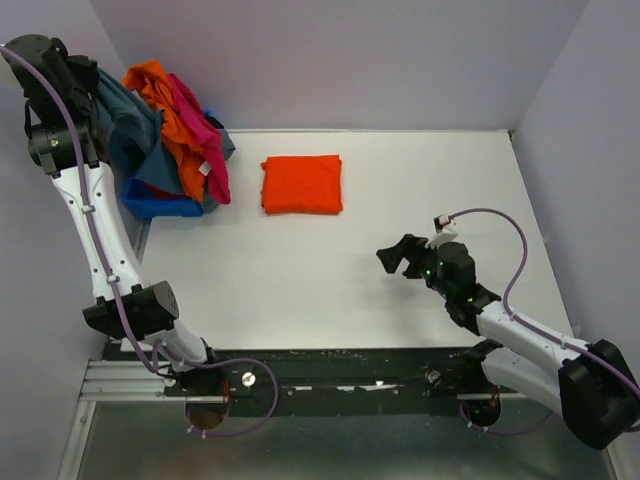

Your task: Fold and stack the t-shirts

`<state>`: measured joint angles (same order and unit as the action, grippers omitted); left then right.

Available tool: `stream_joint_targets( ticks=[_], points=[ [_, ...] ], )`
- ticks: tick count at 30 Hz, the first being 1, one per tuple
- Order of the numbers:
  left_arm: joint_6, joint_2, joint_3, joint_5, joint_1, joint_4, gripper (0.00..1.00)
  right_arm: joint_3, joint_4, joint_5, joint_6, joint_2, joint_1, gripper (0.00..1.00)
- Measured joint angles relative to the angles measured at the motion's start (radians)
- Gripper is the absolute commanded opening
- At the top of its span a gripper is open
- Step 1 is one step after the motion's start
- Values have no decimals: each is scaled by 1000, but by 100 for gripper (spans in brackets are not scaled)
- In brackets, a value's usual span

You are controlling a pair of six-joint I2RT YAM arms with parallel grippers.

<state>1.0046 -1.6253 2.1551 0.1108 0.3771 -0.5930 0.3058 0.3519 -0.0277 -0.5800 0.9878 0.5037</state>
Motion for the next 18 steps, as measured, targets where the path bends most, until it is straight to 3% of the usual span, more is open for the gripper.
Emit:
stream_joint_targets(
  ticks=[3,13,18],
  points=[
    [16,14,54,0,-4,23,0,0,2,0,5,-2,0,99],
    [-2,100,-10,16,-3,63,0,0,2,0,6,0,0,99],
    [-53,91,113,135,-3,-38,0,0,3,1,6,0,0,99]
  ],
)
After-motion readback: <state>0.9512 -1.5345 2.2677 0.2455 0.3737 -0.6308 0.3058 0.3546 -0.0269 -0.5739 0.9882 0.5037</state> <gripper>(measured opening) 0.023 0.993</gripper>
